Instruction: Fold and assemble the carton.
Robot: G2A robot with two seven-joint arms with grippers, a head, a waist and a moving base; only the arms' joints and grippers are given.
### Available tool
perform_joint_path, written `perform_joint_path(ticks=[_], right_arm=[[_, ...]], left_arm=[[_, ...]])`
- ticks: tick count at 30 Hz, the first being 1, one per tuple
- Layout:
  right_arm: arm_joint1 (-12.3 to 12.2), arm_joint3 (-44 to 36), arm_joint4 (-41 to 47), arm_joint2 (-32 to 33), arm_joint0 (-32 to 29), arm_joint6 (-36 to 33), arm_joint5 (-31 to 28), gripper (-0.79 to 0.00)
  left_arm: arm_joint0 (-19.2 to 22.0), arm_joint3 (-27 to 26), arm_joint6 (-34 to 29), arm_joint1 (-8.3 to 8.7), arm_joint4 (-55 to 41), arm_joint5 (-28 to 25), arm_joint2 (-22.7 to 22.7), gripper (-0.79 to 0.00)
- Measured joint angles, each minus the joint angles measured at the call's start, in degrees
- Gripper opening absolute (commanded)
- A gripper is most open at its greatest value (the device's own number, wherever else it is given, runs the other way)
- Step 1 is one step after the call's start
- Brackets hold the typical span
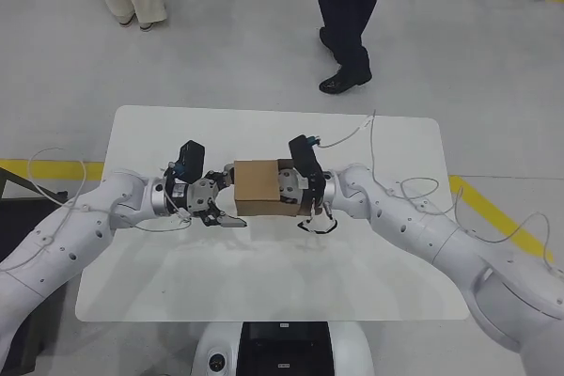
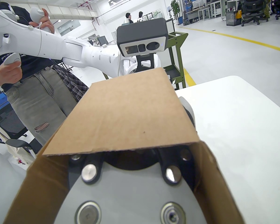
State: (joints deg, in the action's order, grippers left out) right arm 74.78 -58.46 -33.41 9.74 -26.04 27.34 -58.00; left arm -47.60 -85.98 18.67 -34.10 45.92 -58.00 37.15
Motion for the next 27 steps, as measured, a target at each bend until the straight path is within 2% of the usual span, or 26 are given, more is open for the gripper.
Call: perform_joint_path(ticks=[11,27], right_arm=[[0.44,0.73,-1.04,0.0,0.03,-1.26,0.0,-0.785],[0.97,0.78,-3.86,0.0,-0.22,-1.04,0.0,-0.785]], left_arm=[[-1.19,-2.56,3.28,1.6,2.41,0.0,0.62,0.0],[0.28,-1.48,3.21,2.14,0.07,0.0,-1.24,0.0]])
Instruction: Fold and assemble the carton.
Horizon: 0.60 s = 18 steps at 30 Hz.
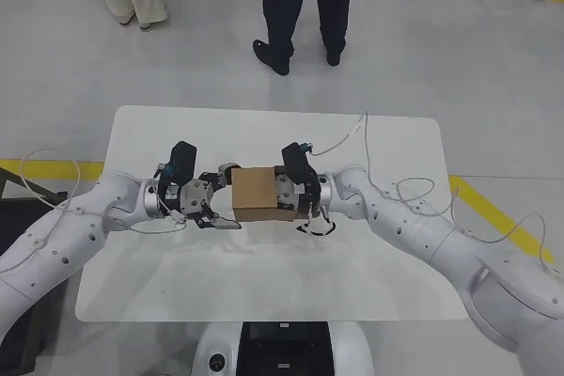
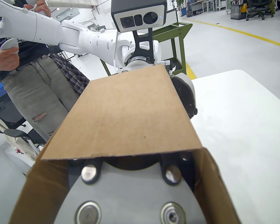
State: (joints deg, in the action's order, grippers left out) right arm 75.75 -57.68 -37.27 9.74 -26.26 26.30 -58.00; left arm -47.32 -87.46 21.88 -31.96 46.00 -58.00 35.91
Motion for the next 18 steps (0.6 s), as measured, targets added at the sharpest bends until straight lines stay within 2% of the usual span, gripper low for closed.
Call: perform_joint_path(ticks=[3,6,10,14,16,18], right_arm=[[0.13,0.16,-0.25,0.0,0.04,-0.34,0.0,-0.785],[0.26,0.33,-0.33,0.0,0.0,-0.65,0.0,-0.785],[0.4,0.41,-0.27,0.0,-0.04,-0.98,0.0,-0.785],[0.5,0.58,-0.12,0.0,0.1,-1.14,0.0,-0.785],[0.54,0.65,-0.01,0.0,0.17,-1.22,0.0,-0.785],[0.56,0.71,0.07,0.0,0.23,-1.3,0.0,-0.785]], left_arm=[[0.56,0.14,-0.27,-0.14,-0.25,0.0,-0.58,-0.025],[1.08,0.3,-0.37,-0.23,-0.42,0.0,-1.08,-0.006],[1.74,0.4,-0.83,-0.33,-0.78,0.0,-1.89,-0.025],[2.39,0.48,-1.11,-0.4,-1.15,0.0,-2.63,-0.095],[2.62,0.56,-1.12,-0.4,-1.3,0.0,-2.91,-0.172],[2.78,0.59,-1.1,-0.38,-1.43,0.0,-3.15,-0.203]])
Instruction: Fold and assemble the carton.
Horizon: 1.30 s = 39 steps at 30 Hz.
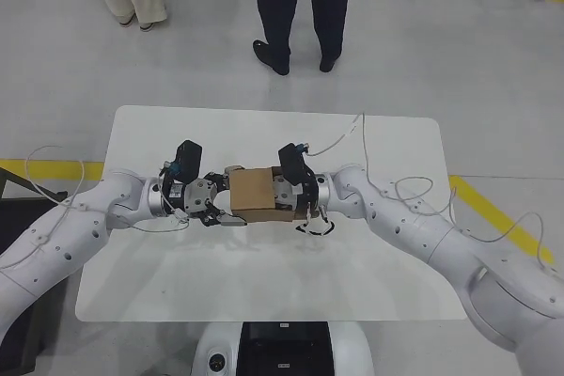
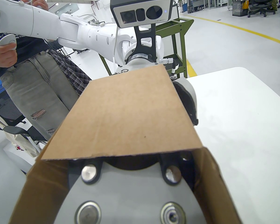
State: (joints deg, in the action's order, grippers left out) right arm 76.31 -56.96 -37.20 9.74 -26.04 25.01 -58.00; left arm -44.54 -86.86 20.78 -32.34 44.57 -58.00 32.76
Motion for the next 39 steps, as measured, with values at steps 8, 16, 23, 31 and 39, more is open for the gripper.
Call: perform_joint_path(ticks=[8,16,23,31,39], right_arm=[[0.13,0.27,0.59,0.0,0.16,-0.44,0.0,-0.785],[0.11,1.49,1.32,0.0,0.35,0.17,0.0,-0.508],[-0.26,1.88,1.21,0.0,0.9,0.95,0.0,-0.677],[0.0,0.97,1.2,0.0,1.08,-0.16,0.0,-0.785],[0.26,1.18,1.45,0.0,1.19,-0.49,0.0,-0.785]], left_arm=[[0.64,0.08,0.4,0.16,-0.18,0.0,-0.83,-0.203],[0.95,0.55,1.68,0.59,-0.23,0.0,-0.86,-0.203],[0.74,0.91,3.14,1.0,-0.03,0.0,-0.91,-0.24],[1.19,1.09,3.67,1.02,-0.12,0.0,-1.59,-0.003],[1.66,1.6,4.12,0.95,-0.25,0.0,-2.0,0.0]])
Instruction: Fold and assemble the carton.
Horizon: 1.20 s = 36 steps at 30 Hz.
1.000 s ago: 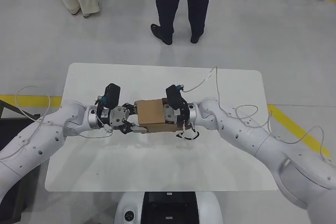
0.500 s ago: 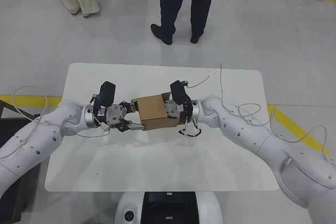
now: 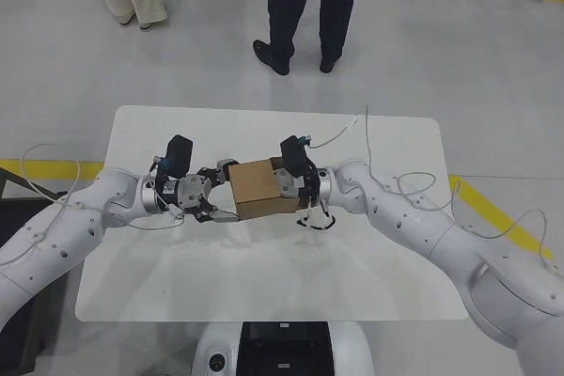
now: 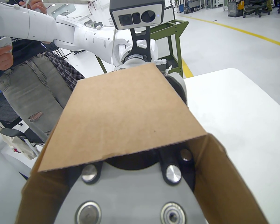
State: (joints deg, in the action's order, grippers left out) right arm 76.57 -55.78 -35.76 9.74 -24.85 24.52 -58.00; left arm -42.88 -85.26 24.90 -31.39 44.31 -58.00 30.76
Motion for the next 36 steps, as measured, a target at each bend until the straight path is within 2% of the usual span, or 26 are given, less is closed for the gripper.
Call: perform_joint_path(ticks=[16,36], right_arm=[[0.65,0.96,-0.95,0.0,0.3,0.47,0.0,-0.785],[2.57,5.99,-1.57,1.68,0.32,1.5,0.0,-0.785]], left_arm=[[1.41,0.5,-2.72,-1.13,-1.45,0.0,-0.93,0.0],[-0.89,1.43,-7.32,-2.58,-4.56,0.0,3.23,0.0]])
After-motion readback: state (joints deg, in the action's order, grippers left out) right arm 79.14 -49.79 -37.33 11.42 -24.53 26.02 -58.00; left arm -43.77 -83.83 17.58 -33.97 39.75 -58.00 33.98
